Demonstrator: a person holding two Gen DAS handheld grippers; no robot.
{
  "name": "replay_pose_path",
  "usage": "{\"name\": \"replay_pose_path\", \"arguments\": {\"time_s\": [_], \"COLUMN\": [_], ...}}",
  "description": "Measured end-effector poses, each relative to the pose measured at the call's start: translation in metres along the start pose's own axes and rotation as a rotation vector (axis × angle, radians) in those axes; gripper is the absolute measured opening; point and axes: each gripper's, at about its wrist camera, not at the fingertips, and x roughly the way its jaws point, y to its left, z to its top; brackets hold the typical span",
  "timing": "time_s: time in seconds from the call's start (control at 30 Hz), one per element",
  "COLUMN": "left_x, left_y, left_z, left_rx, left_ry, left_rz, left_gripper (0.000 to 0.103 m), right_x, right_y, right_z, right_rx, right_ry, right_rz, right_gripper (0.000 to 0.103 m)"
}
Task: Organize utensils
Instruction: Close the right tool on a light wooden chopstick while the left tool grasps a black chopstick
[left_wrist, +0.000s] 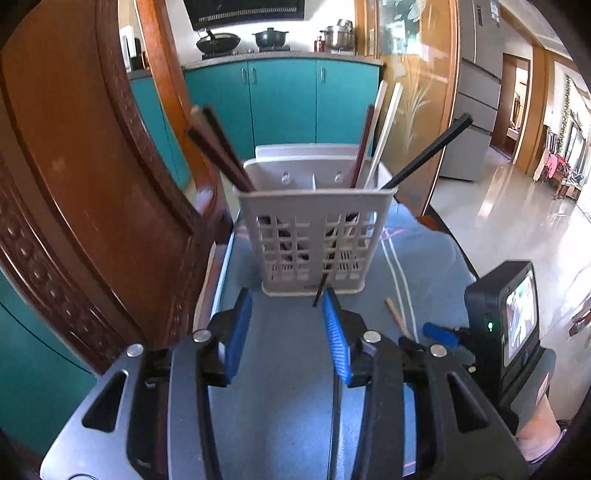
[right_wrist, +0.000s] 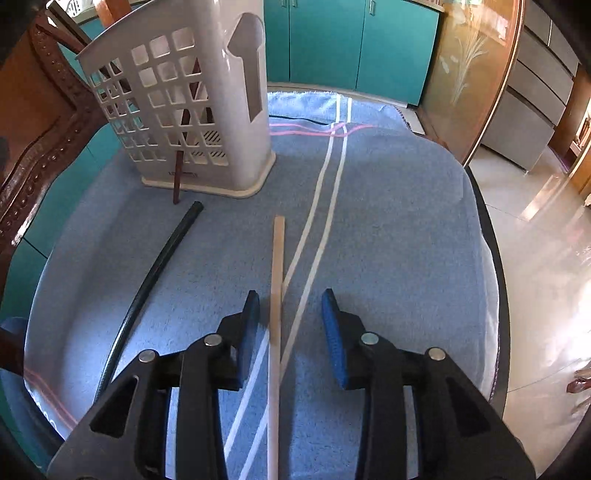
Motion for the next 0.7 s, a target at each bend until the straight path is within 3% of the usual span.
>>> {"name": "replay_pose_path", "arguments": {"time_s": [0.1,0.33,0.43,0.57,0.7], "left_x": [0.010,0.040,0.057,0.087,0.112], "left_y": [0.001,-0.008,-0.017,-0.034,-0.044], "left_z": [-0.006,-0.027,-0.036,-0.044,-0.050], "left_rx": [-0.013,-0.006,0.005,0.039,0.062], "left_ry": [0.030,0.125,0.174,0.237,0.297], "left_rz": [-0.008,-0.049,-0.084,-0.064,-0.043], "left_gripper": [0.042,0.045,0.047,0.048,0.050], "right_x": [-0.003,-0.012,-0.016,-0.021,-0.018], "right_y": [-0.003,-0.028,-0.035,-0.031,-0.033], "right_z": [-0.003,-0.014,-0.014,-0.013,-0.010], "right_rx": [0.014,0.144,0.147,0.095,0.075], "right_ry": [0.000,0.017,0.009,0.000,0.006], "right_rz": [0.005,0.052,0.060,-0.006,-0.032], "right_gripper": [0.008,0.006,0.010,0.029,0.031]}}
